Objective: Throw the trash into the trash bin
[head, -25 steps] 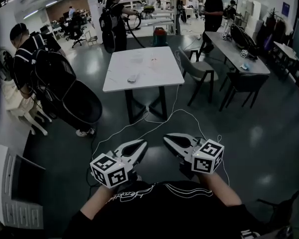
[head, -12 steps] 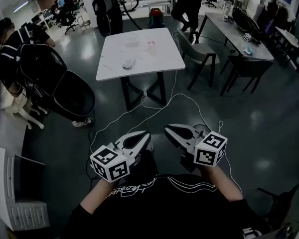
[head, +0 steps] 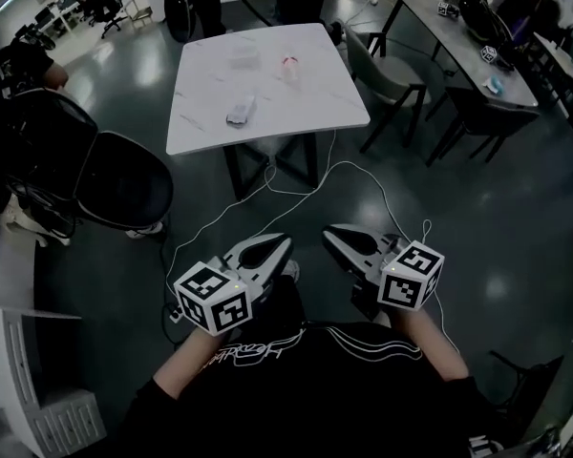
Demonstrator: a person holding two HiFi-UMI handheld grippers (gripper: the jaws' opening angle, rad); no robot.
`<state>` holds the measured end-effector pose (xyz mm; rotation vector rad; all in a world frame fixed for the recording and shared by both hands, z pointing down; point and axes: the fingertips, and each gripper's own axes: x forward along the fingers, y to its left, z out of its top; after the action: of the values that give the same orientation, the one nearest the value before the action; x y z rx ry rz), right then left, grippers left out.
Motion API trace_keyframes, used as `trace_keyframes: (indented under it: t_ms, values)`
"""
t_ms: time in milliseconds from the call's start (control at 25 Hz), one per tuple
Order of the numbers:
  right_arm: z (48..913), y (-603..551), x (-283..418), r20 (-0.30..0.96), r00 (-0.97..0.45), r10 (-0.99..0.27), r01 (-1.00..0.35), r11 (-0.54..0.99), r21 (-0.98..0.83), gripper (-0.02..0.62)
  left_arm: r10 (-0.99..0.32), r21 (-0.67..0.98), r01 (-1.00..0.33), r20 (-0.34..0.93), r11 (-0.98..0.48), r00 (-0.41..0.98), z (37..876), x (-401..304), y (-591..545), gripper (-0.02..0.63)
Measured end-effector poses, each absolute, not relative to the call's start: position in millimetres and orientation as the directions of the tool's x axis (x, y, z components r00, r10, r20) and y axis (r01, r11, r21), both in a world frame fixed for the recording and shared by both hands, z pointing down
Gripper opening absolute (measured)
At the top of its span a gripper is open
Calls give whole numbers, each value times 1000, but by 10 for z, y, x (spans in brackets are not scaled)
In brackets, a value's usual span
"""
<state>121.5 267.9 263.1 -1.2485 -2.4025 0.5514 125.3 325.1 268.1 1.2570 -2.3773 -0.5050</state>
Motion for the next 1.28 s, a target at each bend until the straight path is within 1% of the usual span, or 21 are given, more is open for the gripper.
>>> trace_keyframes:
  t_ms: [160, 320, 520, 640, 800, 1040, 1200, 1280]
  values:
    - [2738, 2846, 427, 183, -531, 827, 653, 538, -533, 32, -847, 507, -686, 215, 522, -486, 2796, 514, 3391, 6]
    - [2884, 3010, -416, 235, -530, 815, 631, 564, -533, 32, -824, 509, -654, 256, 560, -505, 2941, -368, 3655, 6]
    - [2948, 3181, -1260, 251, -530, 810, 615, 571, -544, 32, -828, 544, -631, 273, 553, -490, 3078, -1213, 3866, 6]
    - [3017, 3234, -1493, 265, -519, 813, 612, 569, -549, 32, -836, 534, -646, 291, 545, -465, 3142, -1498, 3911, 6]
    - [3102, 3225, -1758, 285, -521, 805, 594, 581, -556, 32, -844, 548, -646, 282, 532, -456, 3211, -1744, 3925, 6]
    - [3224, 3269, -2100, 294, -470, 832, 597, 545, -589, 32, -822, 553, -615, 291, 562, -489, 3297, -2085, 3964, 8]
    - [3315, 3269, -2354, 302, -433, 849, 591, 520, -616, 32, -780, 535, -578, 315, 616, -541, 3363, -2332, 4017, 11]
    - [3323, 3259, -2497, 286, -420, 861, 595, 499, -630, 32, -766, 539, -556, 326, 633, -555, 3422, -2454, 4027, 44]
